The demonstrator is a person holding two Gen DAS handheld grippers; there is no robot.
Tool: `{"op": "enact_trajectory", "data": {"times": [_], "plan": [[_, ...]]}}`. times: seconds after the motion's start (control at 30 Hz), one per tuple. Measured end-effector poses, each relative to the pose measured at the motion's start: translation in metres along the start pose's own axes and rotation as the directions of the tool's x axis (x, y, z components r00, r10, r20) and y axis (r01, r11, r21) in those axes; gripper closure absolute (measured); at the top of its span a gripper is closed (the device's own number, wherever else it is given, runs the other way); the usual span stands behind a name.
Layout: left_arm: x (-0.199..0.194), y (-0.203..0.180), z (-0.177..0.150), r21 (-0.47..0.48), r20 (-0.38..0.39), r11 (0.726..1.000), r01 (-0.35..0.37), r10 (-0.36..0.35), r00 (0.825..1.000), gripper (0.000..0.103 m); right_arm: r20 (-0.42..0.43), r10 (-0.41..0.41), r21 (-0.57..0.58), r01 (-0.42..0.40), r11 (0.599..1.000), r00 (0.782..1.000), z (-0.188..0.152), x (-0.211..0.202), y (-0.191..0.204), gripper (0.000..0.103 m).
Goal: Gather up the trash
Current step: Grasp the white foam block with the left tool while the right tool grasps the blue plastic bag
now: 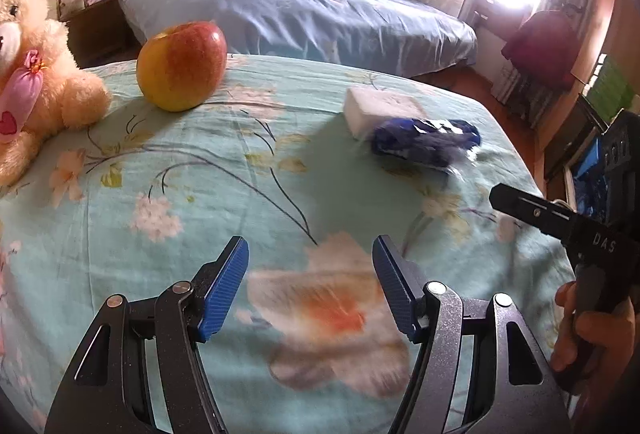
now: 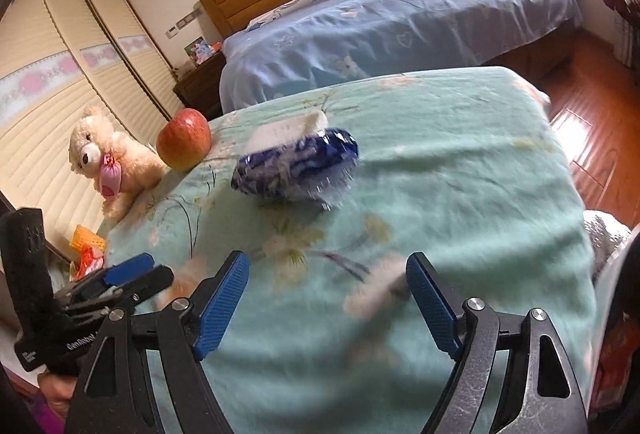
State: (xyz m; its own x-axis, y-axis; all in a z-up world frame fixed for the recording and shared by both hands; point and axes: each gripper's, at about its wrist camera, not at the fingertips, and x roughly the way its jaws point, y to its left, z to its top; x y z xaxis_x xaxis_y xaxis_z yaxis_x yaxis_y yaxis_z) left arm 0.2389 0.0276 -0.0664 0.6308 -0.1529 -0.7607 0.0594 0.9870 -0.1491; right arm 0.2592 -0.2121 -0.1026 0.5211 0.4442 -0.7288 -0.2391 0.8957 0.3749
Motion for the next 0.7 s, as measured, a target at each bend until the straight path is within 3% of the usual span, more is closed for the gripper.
{"op": "enact_trajectory", "data": {"times": [0.43,0.47,0.53,0.63,0.7], "plan": [[0.039,0.018,0.041,0.007,-0.038,1.000,0.024,-0.023,0.999,0.037,0.006,0.064,0.042,-0.064,0.997,0.998,0.038,0.044,-0.005,0.021],[0.041,0.017,0.044,0.013,-0.038,1.000,0.028,-0.028,0.999,0.037,0.006,0.066,0.038,-0.066,0.997,0.998,0.039,0.046,-0.005,0.023],[0.046,0.013,0.049,0.031,-0.040,0.999,0.033,-0.032,0.999,0.037,0.000,0.061,0.020,-0.061,0.998,0.998,0.039,0.049,-0.004,0.041],[0.052,0.007,0.054,0.052,-0.043,0.998,0.048,-0.046,0.998,0.037,-0.006,0.067,-0.006,-0.067,0.998,0.998,0.038,0.048,-0.001,0.059],[0.057,0.001,0.057,0.065,-0.045,0.996,0.065,-0.062,0.997,0.037,-0.006,0.053,-0.026,-0.053,0.998,0.999,0.036,0.043,0.001,0.062]]}}
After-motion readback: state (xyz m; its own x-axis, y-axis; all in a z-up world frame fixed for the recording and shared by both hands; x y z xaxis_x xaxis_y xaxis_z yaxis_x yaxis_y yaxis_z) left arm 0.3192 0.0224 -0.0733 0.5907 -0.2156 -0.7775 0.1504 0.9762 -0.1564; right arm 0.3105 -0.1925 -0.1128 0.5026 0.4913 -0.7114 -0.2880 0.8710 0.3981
